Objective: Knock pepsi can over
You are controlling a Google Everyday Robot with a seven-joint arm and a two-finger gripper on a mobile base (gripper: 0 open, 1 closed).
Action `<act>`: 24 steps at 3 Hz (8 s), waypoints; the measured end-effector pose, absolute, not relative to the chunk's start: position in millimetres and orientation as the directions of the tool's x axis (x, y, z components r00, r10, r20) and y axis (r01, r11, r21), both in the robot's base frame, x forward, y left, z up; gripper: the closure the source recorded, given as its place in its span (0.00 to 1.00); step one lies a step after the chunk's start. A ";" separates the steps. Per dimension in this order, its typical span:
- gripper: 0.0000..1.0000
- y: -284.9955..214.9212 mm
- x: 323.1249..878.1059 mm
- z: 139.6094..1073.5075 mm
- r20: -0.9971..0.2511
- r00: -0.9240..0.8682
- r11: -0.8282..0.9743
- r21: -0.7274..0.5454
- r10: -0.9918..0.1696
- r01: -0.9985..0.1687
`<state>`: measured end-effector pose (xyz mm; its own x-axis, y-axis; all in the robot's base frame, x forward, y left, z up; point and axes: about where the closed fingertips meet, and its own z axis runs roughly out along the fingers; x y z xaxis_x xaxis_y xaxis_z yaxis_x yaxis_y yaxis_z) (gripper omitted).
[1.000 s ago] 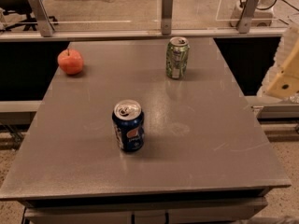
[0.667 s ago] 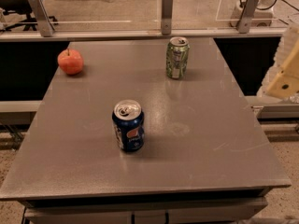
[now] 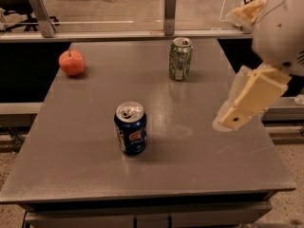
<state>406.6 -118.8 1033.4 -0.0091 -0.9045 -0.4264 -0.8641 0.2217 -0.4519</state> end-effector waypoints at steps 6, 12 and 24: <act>0.00 5.3 432.6 932.5 -0.961 0.100 0.235 -0.163 -0.260 -0.958; 0.00 43.2 432.6 881.5 -0.987 0.090 0.195 -0.115 -0.131 -0.974; 1.00 105.5 457.1 885.1 -0.362 0.140 -0.157 0.017 -0.922 -0.987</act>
Offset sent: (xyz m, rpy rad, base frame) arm 0.0467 0.0588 -0.1184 0.4848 0.1019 0.0982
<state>457.1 105.5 885.1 0.1404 -0.9215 -0.3621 -0.9875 -0.1570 0.0168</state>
